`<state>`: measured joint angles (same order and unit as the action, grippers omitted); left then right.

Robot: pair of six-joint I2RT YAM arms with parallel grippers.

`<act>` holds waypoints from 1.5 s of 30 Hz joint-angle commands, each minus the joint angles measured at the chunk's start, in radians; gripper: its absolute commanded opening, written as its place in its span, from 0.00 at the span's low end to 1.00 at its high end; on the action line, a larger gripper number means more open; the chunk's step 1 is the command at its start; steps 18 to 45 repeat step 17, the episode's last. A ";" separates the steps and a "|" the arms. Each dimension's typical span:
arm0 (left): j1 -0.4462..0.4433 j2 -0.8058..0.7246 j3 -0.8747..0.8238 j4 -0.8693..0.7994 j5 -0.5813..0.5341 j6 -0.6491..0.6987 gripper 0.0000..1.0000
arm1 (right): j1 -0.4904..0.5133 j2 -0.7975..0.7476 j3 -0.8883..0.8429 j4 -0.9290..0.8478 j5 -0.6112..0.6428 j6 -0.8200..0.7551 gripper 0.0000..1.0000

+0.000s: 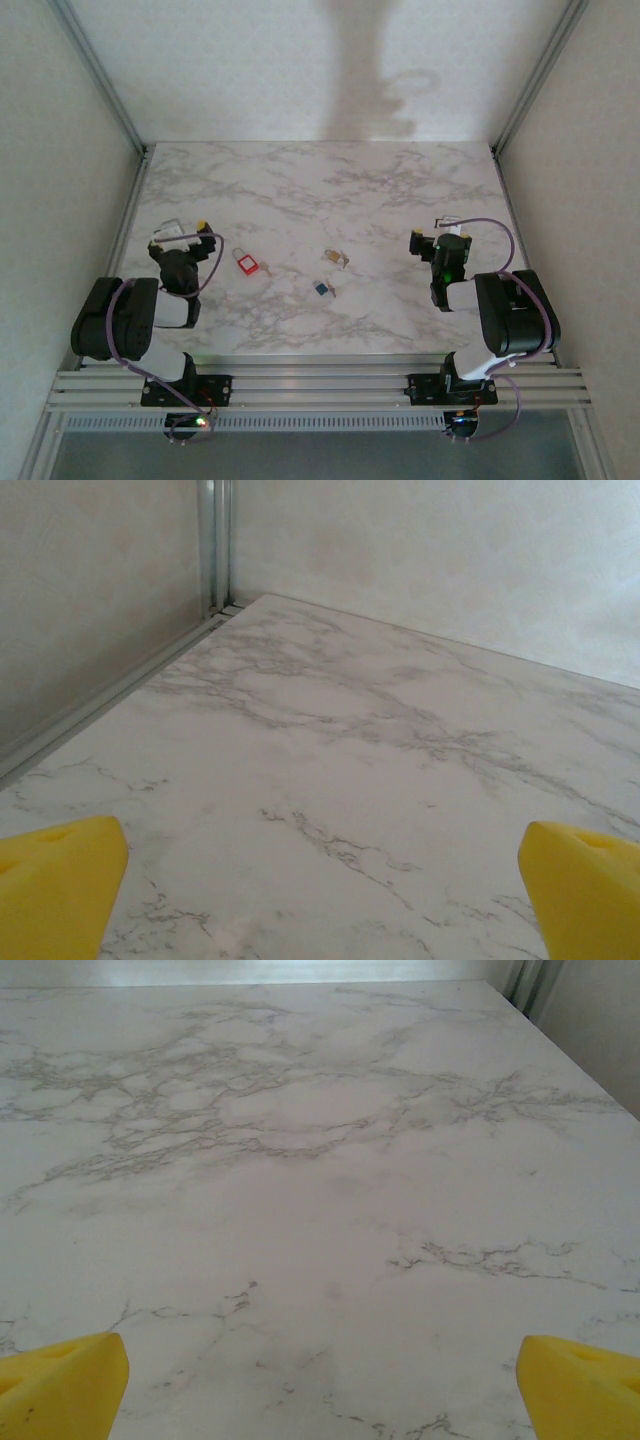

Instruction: Lock with the key

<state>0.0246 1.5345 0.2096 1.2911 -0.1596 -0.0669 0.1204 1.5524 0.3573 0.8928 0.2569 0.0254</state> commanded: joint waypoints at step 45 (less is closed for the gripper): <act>-0.007 0.007 -0.006 0.053 -0.039 -0.005 0.99 | -0.007 -0.004 0.015 0.001 -0.010 -0.001 0.99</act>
